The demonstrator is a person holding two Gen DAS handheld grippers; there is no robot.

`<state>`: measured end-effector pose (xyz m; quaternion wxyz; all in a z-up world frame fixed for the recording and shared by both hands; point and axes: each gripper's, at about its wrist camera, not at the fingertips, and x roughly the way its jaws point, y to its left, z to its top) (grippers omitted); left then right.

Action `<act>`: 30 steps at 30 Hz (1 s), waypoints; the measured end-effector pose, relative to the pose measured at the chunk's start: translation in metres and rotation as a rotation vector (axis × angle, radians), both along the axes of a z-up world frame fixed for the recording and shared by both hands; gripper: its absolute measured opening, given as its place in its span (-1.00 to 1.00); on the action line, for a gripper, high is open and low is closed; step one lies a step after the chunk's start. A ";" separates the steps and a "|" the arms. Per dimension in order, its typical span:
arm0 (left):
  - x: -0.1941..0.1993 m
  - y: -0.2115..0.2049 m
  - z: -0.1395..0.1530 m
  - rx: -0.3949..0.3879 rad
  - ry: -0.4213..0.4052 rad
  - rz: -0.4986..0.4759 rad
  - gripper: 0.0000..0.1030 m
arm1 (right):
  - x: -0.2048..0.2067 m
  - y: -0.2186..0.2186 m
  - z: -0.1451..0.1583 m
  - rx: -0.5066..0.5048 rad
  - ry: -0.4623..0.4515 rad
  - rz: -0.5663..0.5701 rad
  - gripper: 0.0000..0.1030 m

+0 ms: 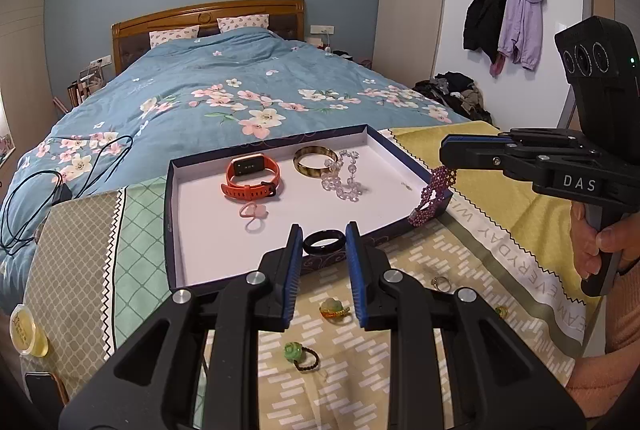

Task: Organize jewelry
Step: 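Carry the black ring in the left tool while the right tool carries the red bracelet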

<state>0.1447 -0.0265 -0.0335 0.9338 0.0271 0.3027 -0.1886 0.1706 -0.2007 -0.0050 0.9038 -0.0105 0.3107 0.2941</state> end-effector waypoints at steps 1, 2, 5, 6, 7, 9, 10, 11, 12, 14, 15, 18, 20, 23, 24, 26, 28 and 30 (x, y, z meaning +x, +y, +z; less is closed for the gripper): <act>0.001 0.001 0.000 -0.001 -0.001 0.001 -0.57 | 0.001 0.000 0.000 0.002 -0.001 -0.001 -0.89; 0.001 0.001 0.001 -0.002 -0.002 0.002 -0.57 | 0.002 0.000 0.001 0.008 -0.001 0.001 -0.89; 0.004 0.002 0.001 -0.002 -0.005 0.010 -0.57 | 0.006 0.000 0.003 0.014 -0.003 -0.001 -0.89; 0.005 0.002 0.001 -0.003 -0.005 0.011 -0.57 | 0.008 0.001 0.003 0.017 -0.002 0.000 -0.89; 0.006 0.003 0.001 -0.003 -0.005 0.014 -0.57 | 0.010 0.001 0.004 0.018 -0.002 0.000 -0.89; 0.008 0.003 0.001 -0.002 -0.006 0.017 -0.57 | 0.014 0.002 0.003 0.020 0.000 -0.002 -0.89; 0.009 0.003 0.002 -0.001 -0.008 0.017 -0.57 | 0.016 0.002 0.003 0.022 0.002 -0.003 -0.89; 0.010 0.002 0.002 0.001 -0.010 0.018 -0.57 | 0.018 0.003 0.003 0.023 0.003 -0.004 -0.89; 0.010 0.002 0.003 0.002 -0.013 0.019 -0.57 | 0.019 0.003 0.004 0.024 0.004 -0.005 -0.89; 0.013 0.002 0.004 0.003 -0.015 0.019 -0.57 | 0.021 0.004 0.004 0.024 0.004 -0.005 -0.89; 0.013 0.002 0.005 0.005 -0.018 0.020 -0.57 | 0.021 0.004 0.004 0.025 0.005 -0.005 -0.89; 0.017 0.002 0.006 0.007 -0.021 0.021 -0.57 | 0.026 0.004 0.004 0.029 0.005 -0.009 -0.89; 0.019 0.002 0.006 0.010 -0.024 0.024 -0.57 | 0.030 0.004 0.004 0.033 0.008 -0.010 -0.89; 0.023 0.002 0.006 0.013 -0.022 0.028 -0.57 | 0.036 0.005 0.003 0.038 0.012 -0.015 -0.89; 0.024 0.002 0.006 0.014 -0.022 0.029 -0.57 | 0.037 0.005 0.003 0.038 0.013 -0.017 -0.89; 0.027 0.002 0.005 0.015 -0.022 0.031 -0.57 | 0.039 0.004 0.001 0.038 0.015 -0.020 -0.89; 0.028 0.002 0.005 0.016 -0.022 0.033 -0.57 | 0.042 0.004 0.000 0.041 0.019 -0.024 -0.89; 0.029 0.002 0.005 0.018 -0.020 0.034 -0.57 | 0.044 0.004 -0.001 0.043 0.022 -0.028 -0.89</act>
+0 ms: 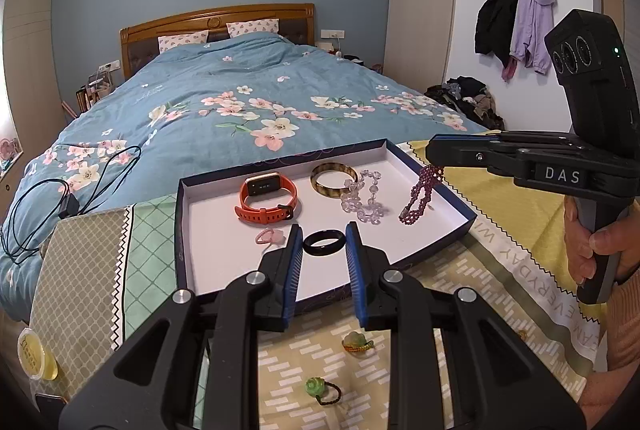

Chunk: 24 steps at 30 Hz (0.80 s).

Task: Organize jewelry
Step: 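Carry the black ring in the left tool while the right tool carries the red bracelet, then lower the red bracelet into the box with the right tool while the left tool hovers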

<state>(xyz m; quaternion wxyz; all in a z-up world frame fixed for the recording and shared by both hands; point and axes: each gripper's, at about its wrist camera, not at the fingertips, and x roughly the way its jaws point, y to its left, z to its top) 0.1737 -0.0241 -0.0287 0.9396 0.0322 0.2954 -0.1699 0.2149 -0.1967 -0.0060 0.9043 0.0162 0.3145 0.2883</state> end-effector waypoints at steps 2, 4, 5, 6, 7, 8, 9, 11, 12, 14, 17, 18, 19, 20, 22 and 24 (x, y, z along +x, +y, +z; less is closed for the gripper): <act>0.002 0.000 0.000 0.003 0.001 0.000 -0.57 | 0.002 0.000 0.000 0.003 0.002 -0.002 -0.89; 0.004 0.000 0.000 0.006 0.000 0.001 -0.57 | 0.004 0.000 0.000 0.004 0.003 -0.004 -0.89; 0.004 -0.001 0.000 0.007 0.000 0.001 -0.57 | 0.004 0.000 -0.001 0.005 0.003 -0.005 -0.89; 0.004 -0.001 0.000 0.007 0.000 0.002 -0.57 | 0.006 0.000 -0.001 0.005 0.003 -0.006 -0.89; 0.004 -0.001 0.000 0.008 -0.001 0.003 -0.57 | 0.006 0.000 -0.001 0.004 0.003 -0.006 -0.89; 0.005 -0.001 0.000 0.009 0.000 0.002 -0.57 | 0.007 0.000 -0.001 0.004 0.004 -0.009 -0.89; 0.007 -0.001 0.001 0.011 0.000 0.003 -0.57 | 0.009 0.000 -0.002 0.006 0.007 -0.011 -0.89; 0.010 -0.002 0.000 0.015 0.001 0.004 -0.57 | 0.012 -0.001 -0.003 0.008 0.011 -0.014 -0.89; 0.011 -0.002 0.000 0.017 0.001 0.004 -0.57 | 0.012 -0.001 -0.004 0.008 0.012 -0.015 -0.89; 0.013 -0.003 0.000 0.021 0.002 0.006 -0.57 | 0.015 -0.001 -0.005 0.009 0.016 -0.018 -0.89; 0.017 -0.003 -0.001 0.025 0.003 0.009 -0.57 | 0.019 -0.001 -0.006 0.010 0.023 -0.020 -0.89; 0.018 -0.003 -0.001 0.026 0.004 0.010 -0.57 | 0.020 -0.001 -0.006 0.010 0.024 -0.021 -0.89; 0.019 -0.003 -0.002 0.028 0.005 0.011 -0.57 | 0.021 -0.001 -0.007 0.010 0.026 -0.021 -0.89; 0.021 -0.002 -0.003 0.030 0.006 0.013 -0.57 | 0.021 0.000 -0.007 0.011 0.027 -0.022 -0.89; 0.022 -0.003 -0.003 0.032 0.008 0.015 -0.57 | 0.024 -0.001 -0.008 0.017 0.035 -0.021 -0.89; 0.024 -0.002 -0.004 0.033 0.011 0.017 -0.57 | 0.026 0.000 -0.009 0.017 0.038 -0.023 -0.89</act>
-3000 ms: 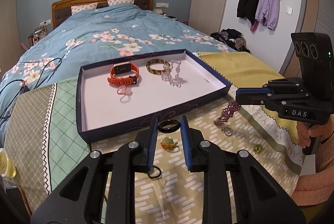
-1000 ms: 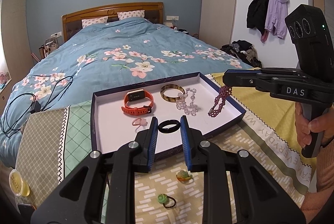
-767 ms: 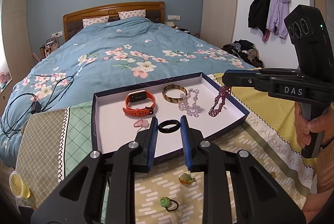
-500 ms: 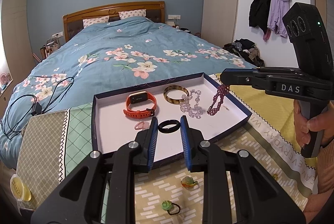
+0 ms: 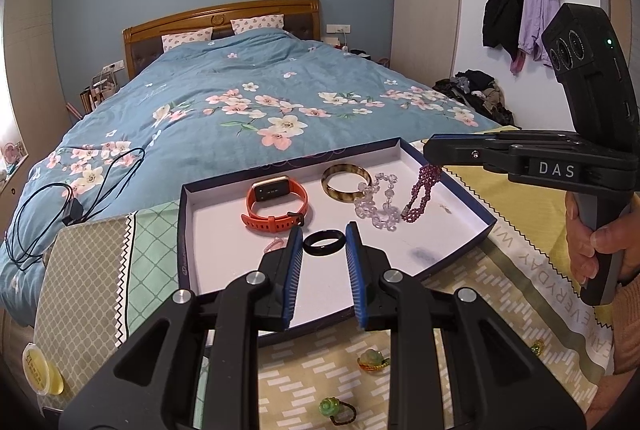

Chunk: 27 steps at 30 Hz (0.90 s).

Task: Organize jewelry
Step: 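Lower the red bracelet into the box with the right tool while the left tool hovers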

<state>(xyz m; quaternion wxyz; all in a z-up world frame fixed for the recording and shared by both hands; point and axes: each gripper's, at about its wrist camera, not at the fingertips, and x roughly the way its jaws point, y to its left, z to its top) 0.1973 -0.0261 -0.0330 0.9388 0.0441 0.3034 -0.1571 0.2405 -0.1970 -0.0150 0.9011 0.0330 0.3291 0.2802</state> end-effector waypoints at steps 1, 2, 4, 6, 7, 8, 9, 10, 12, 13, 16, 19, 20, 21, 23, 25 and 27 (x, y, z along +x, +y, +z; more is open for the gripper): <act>0.001 0.000 0.000 0.000 0.002 0.001 -0.57 | 0.001 0.000 -0.001 -0.001 0.001 -0.001 -0.89; 0.002 0.001 -0.001 0.000 0.003 0.002 -0.57 | 0.002 0.001 -0.001 0.000 0.004 0.000 -0.89; 0.003 0.001 -0.001 0.000 0.005 0.004 -0.57 | 0.003 0.001 -0.002 0.000 0.005 -0.002 -0.89; 0.004 0.001 -0.002 0.001 0.006 0.006 -0.57 | 0.005 0.001 -0.003 0.001 0.009 -0.002 -0.89; 0.005 0.001 -0.002 0.002 0.007 0.007 -0.57 | 0.005 0.001 -0.003 0.000 0.008 -0.003 -0.89; 0.005 0.001 -0.002 0.001 0.007 0.007 -0.57 | 0.006 0.001 -0.003 0.001 0.010 -0.003 -0.89; 0.005 0.002 -0.002 0.002 0.007 0.007 -0.57 | 0.007 0.001 -0.004 0.002 0.011 -0.003 -0.89; 0.006 0.002 -0.002 0.003 0.007 0.009 -0.57 | 0.008 0.002 -0.004 0.002 0.012 -0.004 -0.89; 0.007 0.003 -0.002 0.003 0.008 0.010 -0.57 | 0.007 0.001 -0.004 0.001 0.011 -0.003 -0.89; 0.007 0.003 -0.002 0.004 0.007 0.010 -0.57 | 0.008 0.001 -0.004 0.001 0.012 -0.004 -0.89; 0.008 0.003 -0.003 0.005 0.009 0.011 -0.57 | 0.009 0.002 -0.005 0.001 0.013 -0.005 -0.89; 0.009 0.003 -0.003 0.005 0.011 0.012 -0.57 | 0.011 0.002 -0.008 0.004 0.020 -0.006 -0.89; 0.010 0.004 -0.004 0.006 0.012 0.012 -0.57 | 0.013 0.003 -0.010 0.004 0.022 -0.008 -0.89; 0.011 0.004 -0.004 0.008 0.013 0.013 -0.57 | 0.014 0.003 -0.011 0.006 0.025 -0.007 -0.89; 0.012 0.005 -0.005 0.009 0.016 0.014 -0.57 | 0.016 0.004 -0.013 0.009 0.029 -0.008 -0.89; 0.014 0.005 -0.006 0.012 0.018 0.016 -0.57 | 0.019 0.005 -0.014 0.009 0.032 -0.008 -0.89; 0.017 0.006 -0.008 0.015 0.024 0.018 -0.57 | 0.021 0.006 -0.015 0.010 0.035 -0.010 -0.89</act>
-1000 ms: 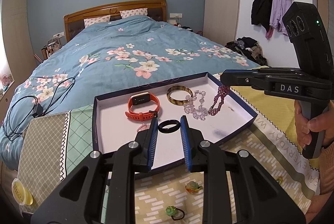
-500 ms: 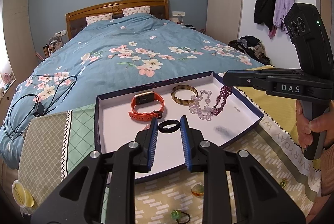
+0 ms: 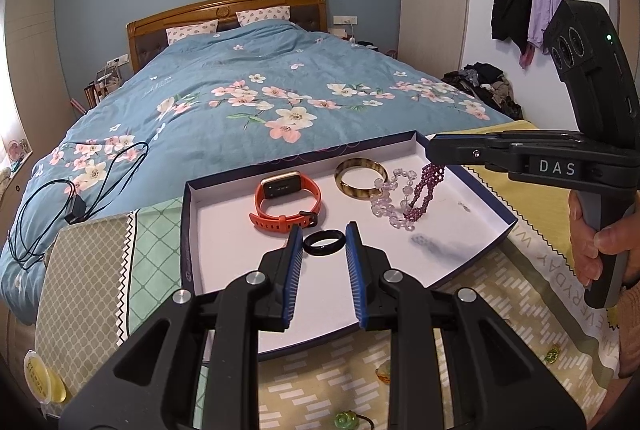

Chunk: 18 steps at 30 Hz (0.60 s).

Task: Organize jewelry
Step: 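Lower the red bracelet into the box with the right tool while the left tool hovers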

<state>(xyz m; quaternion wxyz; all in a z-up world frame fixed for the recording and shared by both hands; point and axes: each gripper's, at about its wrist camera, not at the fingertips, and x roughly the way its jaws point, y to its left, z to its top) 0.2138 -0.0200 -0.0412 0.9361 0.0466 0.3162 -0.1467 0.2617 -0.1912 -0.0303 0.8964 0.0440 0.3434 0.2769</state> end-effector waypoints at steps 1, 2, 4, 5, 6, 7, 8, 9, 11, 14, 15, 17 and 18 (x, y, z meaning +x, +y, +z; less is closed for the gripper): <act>0.002 0.000 -0.001 0.000 0.004 0.002 -0.57 | 0.000 0.000 0.000 0.000 0.001 0.001 -0.89; 0.003 0.002 -0.003 -0.001 0.009 0.003 -0.57 | 0.001 0.000 0.000 0.001 0.004 0.001 -0.89; 0.007 0.001 -0.005 0.001 0.015 0.007 -0.57 | 0.002 0.001 -0.001 0.002 0.007 0.002 -0.89; 0.008 0.001 -0.006 0.001 0.019 0.008 -0.57 | 0.002 0.002 -0.002 0.002 0.009 0.001 -0.89; 0.009 0.002 -0.007 0.000 0.023 0.009 -0.57 | 0.003 0.001 -0.001 0.003 0.009 0.001 -0.89; 0.010 0.001 -0.008 0.002 0.026 0.011 -0.57 | 0.003 0.002 -0.002 0.004 0.010 0.003 -0.89; 0.011 0.003 -0.009 0.002 0.029 0.014 -0.57 | 0.004 0.002 -0.002 0.004 0.010 0.003 -0.89; 0.013 0.001 -0.010 0.001 0.034 0.014 -0.57 | 0.004 0.003 -0.002 0.004 0.011 0.004 -0.89; 0.015 0.002 -0.011 0.002 0.039 0.017 -0.57 | 0.006 0.005 -0.004 0.004 0.014 0.007 -0.89; 0.018 0.002 -0.013 0.005 0.048 0.023 -0.57 | 0.009 0.008 -0.005 0.004 0.020 0.011 -0.89; 0.020 0.001 -0.013 0.006 0.049 0.024 -0.57 | 0.009 0.008 -0.005 0.005 0.022 0.012 -0.89; 0.022 0.000 -0.014 0.009 0.053 0.025 -0.57 | 0.011 0.009 -0.006 0.008 0.027 0.014 -0.89; 0.022 0.001 -0.016 0.010 0.056 0.025 -0.57 | 0.011 0.010 -0.007 0.008 0.029 0.014 -0.89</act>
